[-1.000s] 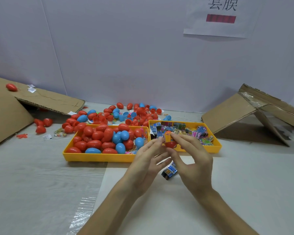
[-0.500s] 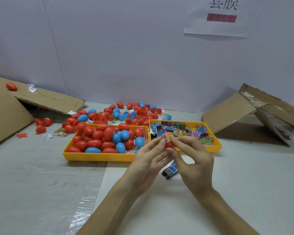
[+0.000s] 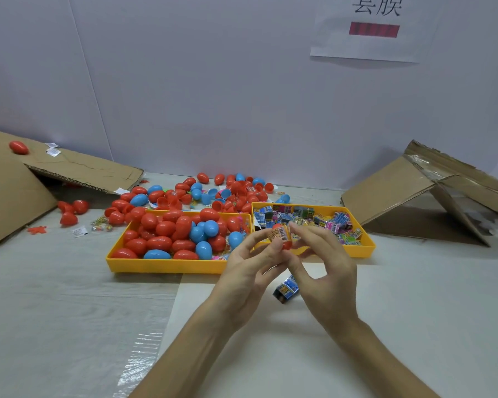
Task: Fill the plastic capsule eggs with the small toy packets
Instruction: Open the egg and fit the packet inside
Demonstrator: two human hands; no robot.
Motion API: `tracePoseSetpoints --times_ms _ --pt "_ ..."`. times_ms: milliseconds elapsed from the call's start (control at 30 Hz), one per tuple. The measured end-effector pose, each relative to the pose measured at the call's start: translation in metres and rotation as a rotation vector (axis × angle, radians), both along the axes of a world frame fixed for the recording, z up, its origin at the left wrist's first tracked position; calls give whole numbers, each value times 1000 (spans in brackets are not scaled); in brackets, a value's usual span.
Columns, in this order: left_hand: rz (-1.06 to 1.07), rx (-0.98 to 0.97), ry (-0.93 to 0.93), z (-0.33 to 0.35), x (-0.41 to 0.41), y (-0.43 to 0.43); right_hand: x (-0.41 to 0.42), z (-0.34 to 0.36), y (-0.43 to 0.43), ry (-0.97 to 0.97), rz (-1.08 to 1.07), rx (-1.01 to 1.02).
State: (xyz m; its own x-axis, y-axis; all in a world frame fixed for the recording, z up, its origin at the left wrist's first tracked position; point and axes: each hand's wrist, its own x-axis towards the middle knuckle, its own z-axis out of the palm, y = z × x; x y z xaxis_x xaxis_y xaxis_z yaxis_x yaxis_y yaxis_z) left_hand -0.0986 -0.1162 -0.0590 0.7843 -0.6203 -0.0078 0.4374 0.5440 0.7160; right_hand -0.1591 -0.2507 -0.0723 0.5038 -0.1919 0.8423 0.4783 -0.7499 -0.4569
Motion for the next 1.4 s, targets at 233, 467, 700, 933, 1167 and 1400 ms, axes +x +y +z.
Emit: tracePoseSetpoints --times_ms 233,467,700,933,1167,1400 --pt "-21 31 -46 3 -3 2 -1 1 0 6 -7 -63" --pt "-34 62 -40 5 -4 2 0 2 -2 -17 -48 -27" --pt "-5 48 -19 3 -2 2 1 -2 -6 -43 -35 -39" --pt "12 44 -12 2 -2 1 1 -4 -6 -78 -34 -41" --pt "68 67 -65 2 -3 0 1 0 -5 -3 21 82" --pt "141 165 -185 0 -1 -1 1 2 -6 4 13 77"
